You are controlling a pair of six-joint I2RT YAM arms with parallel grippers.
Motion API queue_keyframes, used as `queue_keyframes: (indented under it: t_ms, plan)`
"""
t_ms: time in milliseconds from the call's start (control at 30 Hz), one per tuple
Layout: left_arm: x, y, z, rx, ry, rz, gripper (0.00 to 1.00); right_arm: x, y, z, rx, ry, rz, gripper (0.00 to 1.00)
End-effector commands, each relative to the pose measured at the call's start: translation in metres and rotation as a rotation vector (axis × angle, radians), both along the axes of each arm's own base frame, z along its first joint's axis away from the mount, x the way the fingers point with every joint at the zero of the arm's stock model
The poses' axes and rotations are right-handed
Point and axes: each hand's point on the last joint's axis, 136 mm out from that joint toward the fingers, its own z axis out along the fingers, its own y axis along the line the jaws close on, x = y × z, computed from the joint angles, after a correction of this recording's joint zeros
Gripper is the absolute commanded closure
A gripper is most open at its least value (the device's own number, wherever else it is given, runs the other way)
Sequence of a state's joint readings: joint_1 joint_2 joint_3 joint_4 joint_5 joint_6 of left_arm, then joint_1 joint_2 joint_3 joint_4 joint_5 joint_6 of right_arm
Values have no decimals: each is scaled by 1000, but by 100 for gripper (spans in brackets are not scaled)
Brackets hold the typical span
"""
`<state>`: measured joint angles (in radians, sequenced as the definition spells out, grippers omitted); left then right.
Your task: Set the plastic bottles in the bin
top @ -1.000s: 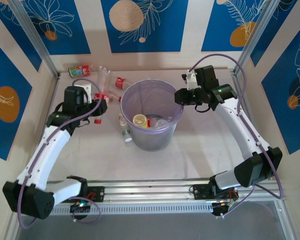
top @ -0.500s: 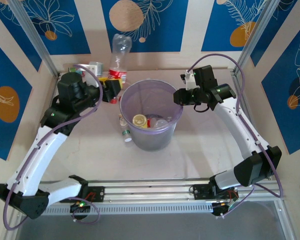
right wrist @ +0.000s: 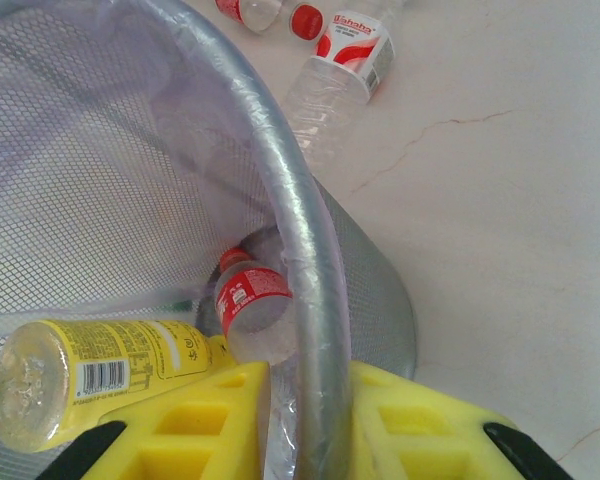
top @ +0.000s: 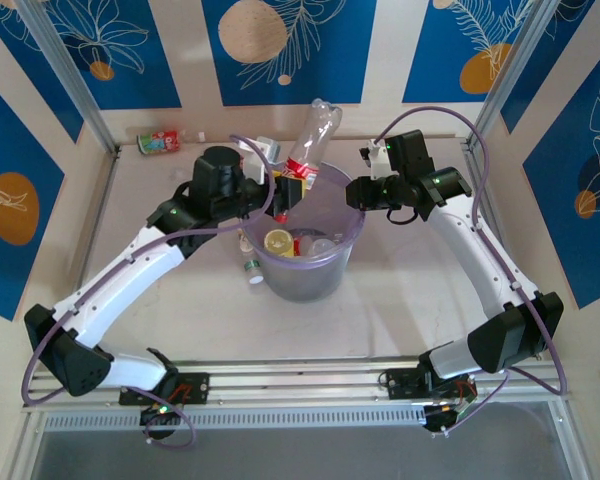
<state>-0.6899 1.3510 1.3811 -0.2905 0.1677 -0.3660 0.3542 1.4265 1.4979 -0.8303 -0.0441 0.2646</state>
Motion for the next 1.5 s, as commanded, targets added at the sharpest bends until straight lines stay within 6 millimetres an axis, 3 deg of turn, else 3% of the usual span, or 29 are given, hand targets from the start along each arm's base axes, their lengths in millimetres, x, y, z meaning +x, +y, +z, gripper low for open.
queue_keyframes:
  t_ms: [0, 400, 567, 767, 1000, 1267, 1467]
  plan:
    - [3, -2, -12, -1, 15, 26, 100, 1, 5, 12, 30, -21, 11, 76]
    - [2, -10, -62, 28, 105, 19, 100, 3, 4, 11, 37, -20, 14, 76]
    - [4, -14, -74, 38, 133, 13, 73, 3, 3, 10, 35, -20, 13, 76]
    - [4, -13, -71, 38, 125, 11, 53, 2, 0, 12, 35, -25, 9, 76]
    - [4, -11, -62, 63, 104, 7, 18, 3, 1, 14, 36, -32, 15, 76]
    - [12, -13, -37, 90, 30, 6, 6, 3, 0, 14, 36, -34, 16, 76]
    - [25, -28, -31, 91, 17, -21, 7, 3, 0, 16, 35, -40, 16, 76]
